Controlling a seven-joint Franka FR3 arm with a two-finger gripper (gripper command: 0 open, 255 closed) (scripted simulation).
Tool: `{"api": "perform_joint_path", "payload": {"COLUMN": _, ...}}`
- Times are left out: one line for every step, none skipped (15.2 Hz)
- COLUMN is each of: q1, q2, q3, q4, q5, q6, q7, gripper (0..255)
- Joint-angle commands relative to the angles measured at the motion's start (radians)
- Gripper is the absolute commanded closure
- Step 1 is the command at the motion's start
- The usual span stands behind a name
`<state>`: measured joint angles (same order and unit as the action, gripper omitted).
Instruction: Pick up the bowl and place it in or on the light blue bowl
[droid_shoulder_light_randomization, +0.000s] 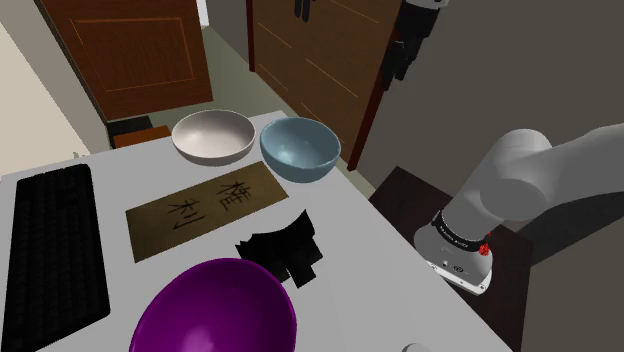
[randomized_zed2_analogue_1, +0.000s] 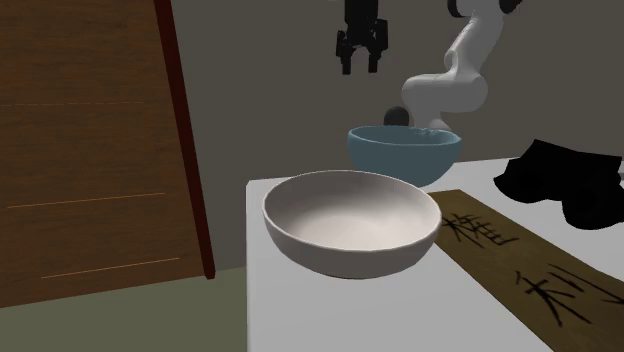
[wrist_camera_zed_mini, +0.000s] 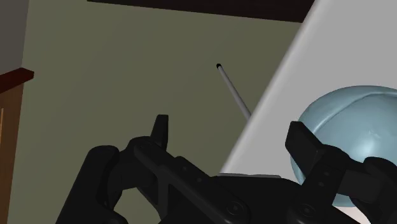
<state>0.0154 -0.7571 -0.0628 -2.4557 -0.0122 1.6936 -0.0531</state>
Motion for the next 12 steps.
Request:
{"api": "perform_joint_path", "payload": {"q1": 0.0, "q2": 0.0, "q3": 0.0, "q4": 0.0, "q5": 0.0, "q6": 0.0, "q7": 0.0, "gripper": 0}}
{"api": "perform_joint_path", "payload": {"q1": 0.008, "q2": 0.03, "q3": 0.01, "q4": 0.007, "q5": 0.012, "q6": 0.024, "q7": 0.013, "gripper": 0}}
{"api": "perform_joint_path", "payload": {"q1": 0.015, "q2": 0.06, "q3": 0.02, "q4": 0.015, "q5": 0.024, "q6": 0.047, "q7": 0.025, "gripper": 0}}
{"api": "perform_joint_path", "payload": {"q1": 0.023, "q2": 0.091, "q3": 0.03, "q4": 0.025, "q5": 0.035, "q6": 0.07, "q7": 0.037, "gripper": 0}}
{"api": "perform_joint_path", "payload": {"q1": 0.03, "q2": 0.123, "q3": 0.039, "q4": 0.036, "q5": 0.045, "q6": 0.092, "q7": 0.049, "gripper": 0}}
{"api": "perform_joint_path", "payload": {"q1": 0.037, "q2": 0.155, "q3": 0.048, "q4": 0.048, "q5": 0.055, "q6": 0.114, "q7": 0.061, "gripper": 0}}
{"api": "perform_joint_path", "payload": {"q1": 0.044, "q2": 0.188, "q3": 0.057, "q4": 0.061, "q5": 0.065, "q6": 0.135, "q7": 0.072, "gripper": 0}}
{"api": "perform_joint_path", "payload": {"q1": 0.05, "q2": 0.221, "q3": 0.066, "q4": 0.076, "q5": 0.074, "q6": 0.155, "q7": 0.083, "gripper": 0}}
{"api": "perform_joint_path", "payload": {"q1": 0.056, "q2": 0.254, "q3": 0.075, "q4": 0.092, "q5": 0.082, "q6": 0.174, "q7": 0.093, "gripper": 0}}
{"api": "perform_joint_path", "payload": {"q1": 0.062, "q2": 0.287, "q3": 0.084, "q4": 0.109, "q5": 0.09, "q6": 0.193, "q7": 0.104, "gripper": 0}}
{"api": "perform_joint_path", "payload": {"q1": 0.067, "q2": 0.321, "q3": 0.092, "q4": 0.127, "q5": 0.097, "q6": 0.21, "q7": 0.114, "gripper": 0}}
{"api": "perform_joint_path", "payload": {"q1": 0.073, "q2": 0.355, "q3": 0.1, "q4": 0.146, "q5": 0.104, "q6": 0.227, "q7": 0.124, "gripper": 0}}
